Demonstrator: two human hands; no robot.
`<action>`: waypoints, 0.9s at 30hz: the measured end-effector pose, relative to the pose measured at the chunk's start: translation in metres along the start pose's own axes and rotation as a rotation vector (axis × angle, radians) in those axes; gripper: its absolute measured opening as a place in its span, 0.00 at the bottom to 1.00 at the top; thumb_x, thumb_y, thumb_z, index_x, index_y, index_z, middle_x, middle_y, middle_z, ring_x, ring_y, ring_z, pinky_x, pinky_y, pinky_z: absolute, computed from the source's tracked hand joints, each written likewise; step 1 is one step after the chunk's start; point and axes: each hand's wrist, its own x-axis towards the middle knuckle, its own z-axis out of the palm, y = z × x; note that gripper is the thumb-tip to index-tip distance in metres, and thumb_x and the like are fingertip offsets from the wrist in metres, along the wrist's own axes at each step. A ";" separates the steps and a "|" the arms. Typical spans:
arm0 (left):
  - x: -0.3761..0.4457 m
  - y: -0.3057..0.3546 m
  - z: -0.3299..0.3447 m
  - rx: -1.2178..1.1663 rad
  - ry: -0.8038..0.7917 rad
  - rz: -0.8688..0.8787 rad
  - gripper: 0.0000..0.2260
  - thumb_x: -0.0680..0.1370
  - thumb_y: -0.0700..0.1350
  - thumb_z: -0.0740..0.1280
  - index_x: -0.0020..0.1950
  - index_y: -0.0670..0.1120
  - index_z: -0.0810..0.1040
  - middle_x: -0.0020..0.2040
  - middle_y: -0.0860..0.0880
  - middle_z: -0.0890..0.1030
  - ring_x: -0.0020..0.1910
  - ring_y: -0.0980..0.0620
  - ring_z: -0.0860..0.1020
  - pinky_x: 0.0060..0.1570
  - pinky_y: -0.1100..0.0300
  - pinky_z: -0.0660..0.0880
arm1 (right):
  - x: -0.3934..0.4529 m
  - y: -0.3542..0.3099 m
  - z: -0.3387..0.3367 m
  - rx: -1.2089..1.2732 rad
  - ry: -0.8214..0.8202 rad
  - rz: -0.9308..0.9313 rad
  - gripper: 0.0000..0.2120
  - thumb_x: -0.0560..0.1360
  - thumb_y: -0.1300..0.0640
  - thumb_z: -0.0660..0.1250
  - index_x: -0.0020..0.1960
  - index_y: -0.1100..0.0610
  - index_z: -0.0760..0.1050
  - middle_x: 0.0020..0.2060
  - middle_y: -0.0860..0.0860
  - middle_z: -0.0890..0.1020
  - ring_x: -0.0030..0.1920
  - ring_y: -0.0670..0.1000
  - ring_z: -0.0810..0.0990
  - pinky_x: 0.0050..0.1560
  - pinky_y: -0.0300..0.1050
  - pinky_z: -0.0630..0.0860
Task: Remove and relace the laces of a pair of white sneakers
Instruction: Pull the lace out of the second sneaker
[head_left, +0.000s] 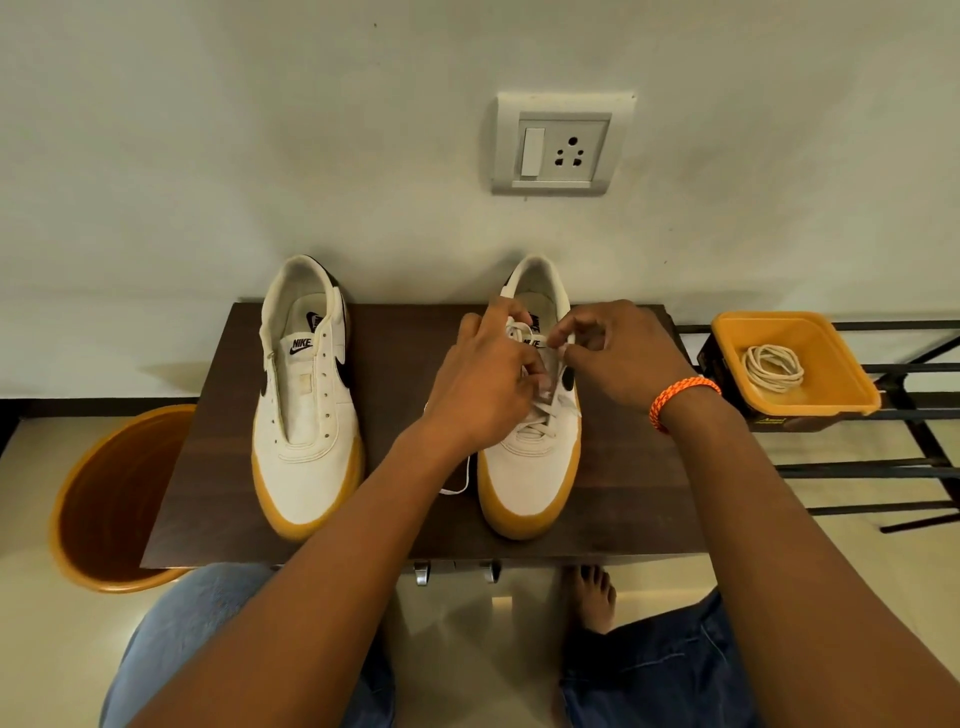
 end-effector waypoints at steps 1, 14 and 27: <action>0.001 -0.002 -0.001 -0.021 -0.016 -0.008 0.03 0.80 0.47 0.74 0.49 0.51 0.87 0.72 0.55 0.65 0.67 0.50 0.65 0.60 0.48 0.78 | 0.000 0.000 0.000 0.010 -0.002 0.002 0.10 0.74 0.60 0.70 0.47 0.46 0.85 0.37 0.45 0.85 0.44 0.46 0.84 0.53 0.48 0.82; 0.011 -0.030 -0.022 -0.375 -0.333 -0.030 0.07 0.84 0.47 0.69 0.47 0.52 0.83 0.69 0.63 0.61 0.73 0.48 0.65 0.74 0.41 0.70 | 0.000 0.001 -0.001 -0.003 -0.002 -0.013 0.07 0.76 0.57 0.72 0.49 0.46 0.86 0.45 0.46 0.85 0.47 0.47 0.83 0.57 0.50 0.82; -0.004 -0.005 0.000 0.042 -0.125 0.077 0.04 0.79 0.49 0.73 0.53 0.54 0.86 0.84 0.57 0.49 0.75 0.45 0.57 0.63 0.50 0.73 | 0.001 0.002 0.004 -0.022 0.000 -0.036 0.08 0.75 0.58 0.71 0.48 0.45 0.85 0.42 0.45 0.85 0.44 0.47 0.84 0.53 0.51 0.83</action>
